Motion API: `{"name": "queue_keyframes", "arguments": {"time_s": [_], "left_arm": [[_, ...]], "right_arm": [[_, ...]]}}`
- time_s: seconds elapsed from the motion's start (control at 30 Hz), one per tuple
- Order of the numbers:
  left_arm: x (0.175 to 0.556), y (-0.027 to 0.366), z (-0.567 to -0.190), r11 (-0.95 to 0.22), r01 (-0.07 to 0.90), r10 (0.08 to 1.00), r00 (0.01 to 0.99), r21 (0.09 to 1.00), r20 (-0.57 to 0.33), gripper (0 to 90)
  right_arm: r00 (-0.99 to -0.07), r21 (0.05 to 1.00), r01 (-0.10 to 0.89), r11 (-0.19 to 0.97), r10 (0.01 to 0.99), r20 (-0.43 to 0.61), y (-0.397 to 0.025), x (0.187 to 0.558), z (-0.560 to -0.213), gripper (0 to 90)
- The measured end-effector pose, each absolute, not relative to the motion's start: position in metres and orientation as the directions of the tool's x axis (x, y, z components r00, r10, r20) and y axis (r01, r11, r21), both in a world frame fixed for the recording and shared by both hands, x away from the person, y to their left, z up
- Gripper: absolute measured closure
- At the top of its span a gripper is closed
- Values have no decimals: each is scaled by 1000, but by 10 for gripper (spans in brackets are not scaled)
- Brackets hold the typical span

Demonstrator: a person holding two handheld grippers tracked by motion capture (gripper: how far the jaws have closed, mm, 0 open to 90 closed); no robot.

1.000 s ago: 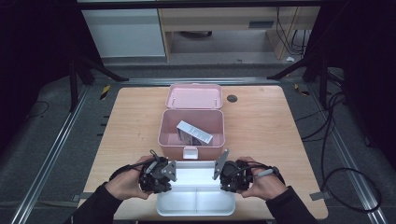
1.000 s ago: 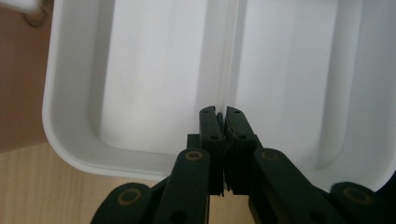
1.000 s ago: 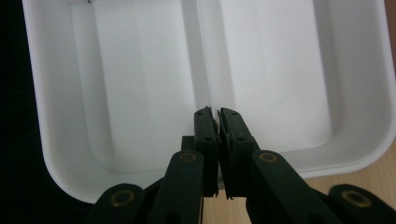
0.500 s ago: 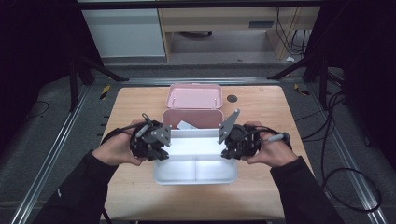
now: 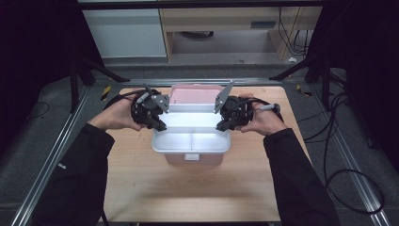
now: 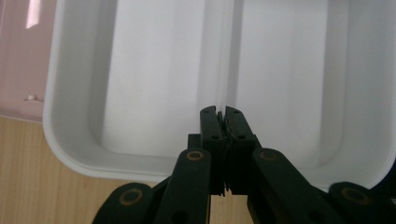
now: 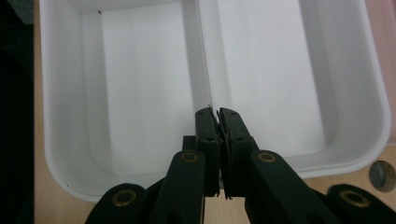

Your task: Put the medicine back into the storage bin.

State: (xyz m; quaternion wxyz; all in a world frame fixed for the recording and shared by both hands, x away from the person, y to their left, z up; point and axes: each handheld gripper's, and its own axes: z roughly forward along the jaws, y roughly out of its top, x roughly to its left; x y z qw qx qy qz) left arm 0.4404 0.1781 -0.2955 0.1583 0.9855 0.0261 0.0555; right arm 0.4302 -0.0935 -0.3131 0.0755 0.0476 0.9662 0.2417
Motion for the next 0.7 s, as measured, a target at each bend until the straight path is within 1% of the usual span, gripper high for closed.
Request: {"name": "queue_keyframes", "arguments": {"time_s": [0.2,0.33,0.7], "left_arm": [[468,175,-306,-954,50,84,991,297,103,872],[483,173,-314,-957,71,97,992,283,80,860],[496,166,-346,-973,67,85,994,222,71,865]], "right_arm": [[-979,462,82,883,158,-128,-92,453,-319,871],[-975,464,105,880,182,-124,-91,462,-330,872],[-974,421,149,895,205,-91,-85,479,-362,863]]}}
